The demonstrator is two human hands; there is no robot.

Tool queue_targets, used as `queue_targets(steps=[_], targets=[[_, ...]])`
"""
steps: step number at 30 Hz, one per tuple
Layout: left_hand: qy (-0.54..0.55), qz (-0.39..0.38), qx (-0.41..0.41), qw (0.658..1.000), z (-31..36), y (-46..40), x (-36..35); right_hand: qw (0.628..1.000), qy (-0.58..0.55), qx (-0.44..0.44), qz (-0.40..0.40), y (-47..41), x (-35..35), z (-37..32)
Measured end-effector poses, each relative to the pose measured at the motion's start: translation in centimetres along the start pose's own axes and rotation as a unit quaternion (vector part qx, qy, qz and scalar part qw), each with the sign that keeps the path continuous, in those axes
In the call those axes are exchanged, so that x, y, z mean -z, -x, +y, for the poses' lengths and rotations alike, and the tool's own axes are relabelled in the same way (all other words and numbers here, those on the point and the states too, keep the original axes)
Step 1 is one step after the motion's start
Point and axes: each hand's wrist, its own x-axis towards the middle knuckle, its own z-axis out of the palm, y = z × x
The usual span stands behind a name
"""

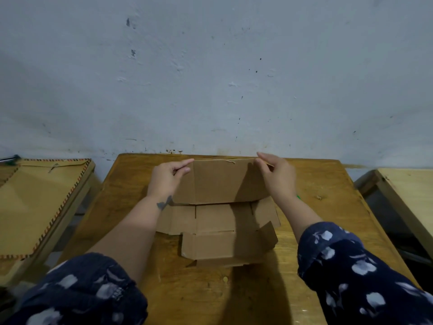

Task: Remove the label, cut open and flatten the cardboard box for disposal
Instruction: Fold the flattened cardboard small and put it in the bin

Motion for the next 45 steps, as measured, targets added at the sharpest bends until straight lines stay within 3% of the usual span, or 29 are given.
queue_targets(steps=[4, 8, 13, 16, 18, 20, 23, 28, 36, 45], targets=[[0.018, -0.009, 0.014, 1.0, 0.2, 2.1, 0.4, 0.996, 0.034, -0.02, -0.08, 0.9, -0.2, -1.1], [0.055, -0.038, 0.063, 0.996, 0.7, 4.0, 0.4, 0.996, -0.001, -0.046, -0.075, 3.2, 0.6, -1.2], [0.038, -0.16, 0.111, 0.98, 0.7, 3.9, 0.3, 0.994, -0.049, -0.034, -0.09, 7.3, 2.4, -0.7], [0.003, -0.233, 0.18, 0.956, 0.2, 4.1, -0.3, 0.996, -0.028, 0.006, -0.09, 9.7, 2.9, 0.2], [-0.009, -0.261, 0.196, 0.945, -0.2, 4.4, -0.9, 0.993, 0.029, 0.085, -0.076, 11.3, 2.9, 1.4], [-0.027, -0.277, 0.163, 0.947, -0.9, 4.8, -1.3, 0.98, 0.08, 0.165, -0.072, 12.7, 2.9, 2.6], [-0.129, -0.301, 0.074, 0.942, -2.3, 5.4, -1.9, 0.965, 0.117, 0.213, -0.093, 13.8, 2.8, 4.1], [-0.277, -0.298, 0.008, 0.914, -3.6, 7.1, -3.0, 0.968, 0.133, 0.179, -0.113, 13.8, 2.1, 5.9], [-0.342, -0.296, -0.047, 0.891, -5.9, 8.9, -3.2, 0.954, 0.199, 0.081, -0.209, 14.1, 1.4, 8.5], [-0.363, -0.236, -0.076, 0.898, -8.1, 10.8, -4.5, 0.943, 0.224, 0.1, -0.225, 16.2, 1.8, 9.7]])
